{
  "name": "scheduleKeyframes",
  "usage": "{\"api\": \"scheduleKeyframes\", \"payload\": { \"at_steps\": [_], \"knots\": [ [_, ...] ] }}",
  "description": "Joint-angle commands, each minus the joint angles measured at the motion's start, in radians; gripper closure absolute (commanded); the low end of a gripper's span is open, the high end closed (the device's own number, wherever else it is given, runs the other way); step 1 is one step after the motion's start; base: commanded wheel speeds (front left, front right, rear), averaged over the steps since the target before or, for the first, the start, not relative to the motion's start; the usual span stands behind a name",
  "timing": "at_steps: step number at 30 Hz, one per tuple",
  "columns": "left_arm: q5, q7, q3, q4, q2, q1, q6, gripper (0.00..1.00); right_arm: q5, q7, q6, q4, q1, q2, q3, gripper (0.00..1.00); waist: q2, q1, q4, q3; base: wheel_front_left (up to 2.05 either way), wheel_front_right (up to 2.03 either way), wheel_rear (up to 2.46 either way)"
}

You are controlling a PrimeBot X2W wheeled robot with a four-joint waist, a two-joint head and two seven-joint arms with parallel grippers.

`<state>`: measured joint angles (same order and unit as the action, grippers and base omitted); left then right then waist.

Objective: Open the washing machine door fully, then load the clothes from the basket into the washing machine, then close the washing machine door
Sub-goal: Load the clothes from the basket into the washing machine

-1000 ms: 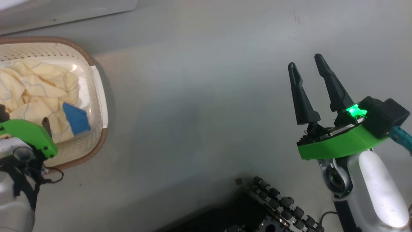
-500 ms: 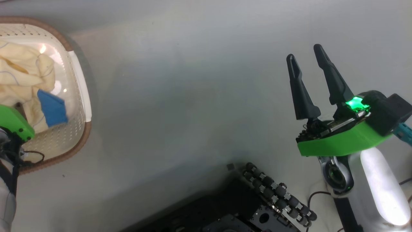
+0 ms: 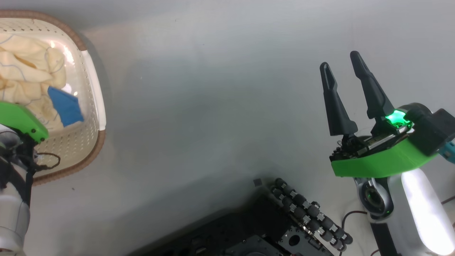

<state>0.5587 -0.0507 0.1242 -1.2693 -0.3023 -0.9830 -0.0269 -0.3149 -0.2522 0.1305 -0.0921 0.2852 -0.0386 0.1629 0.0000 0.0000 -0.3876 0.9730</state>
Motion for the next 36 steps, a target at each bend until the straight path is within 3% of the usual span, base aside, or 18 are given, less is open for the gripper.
{"api": "scheduleKeyframes", "payload": {
  "at_steps": [1,13,25,36],
  "knots": [
    [0.004,0.022,-0.013,0.002,-0.027,0.023,-0.001,1.00,0.007,-0.009,0.000,-0.029,-0.044,-0.012,0.009,0.00,0.0000,0.0000,-0.001,-0.004,0.00,0.00,0.00],
    [-0.030,0.198,0.022,0.003,-0.037,0.052,0.013,1.00,0.002,-0.009,0.000,-0.017,-0.012,-0.012,0.005,0.00,0.0000,0.0000,-0.001,-0.043,0.00,0.00,0.00],
    [-0.047,0.310,0.034,0.056,0.013,0.122,0.043,1.00,0.056,-0.009,0.000,0.003,-0.036,-0.012,-0.061,0.00,0.0000,0.0000,0.081,-0.172,0.00,0.00,0.00],
    [-0.143,0.312,-0.045,0.465,0.062,0.332,0.127,1.00,0.095,0.002,0.000,0.020,-0.085,-0.012,-0.112,0.00,0.0000,0.0000,0.153,-0.343,0.00,0.00,0.00]
  ]
}}
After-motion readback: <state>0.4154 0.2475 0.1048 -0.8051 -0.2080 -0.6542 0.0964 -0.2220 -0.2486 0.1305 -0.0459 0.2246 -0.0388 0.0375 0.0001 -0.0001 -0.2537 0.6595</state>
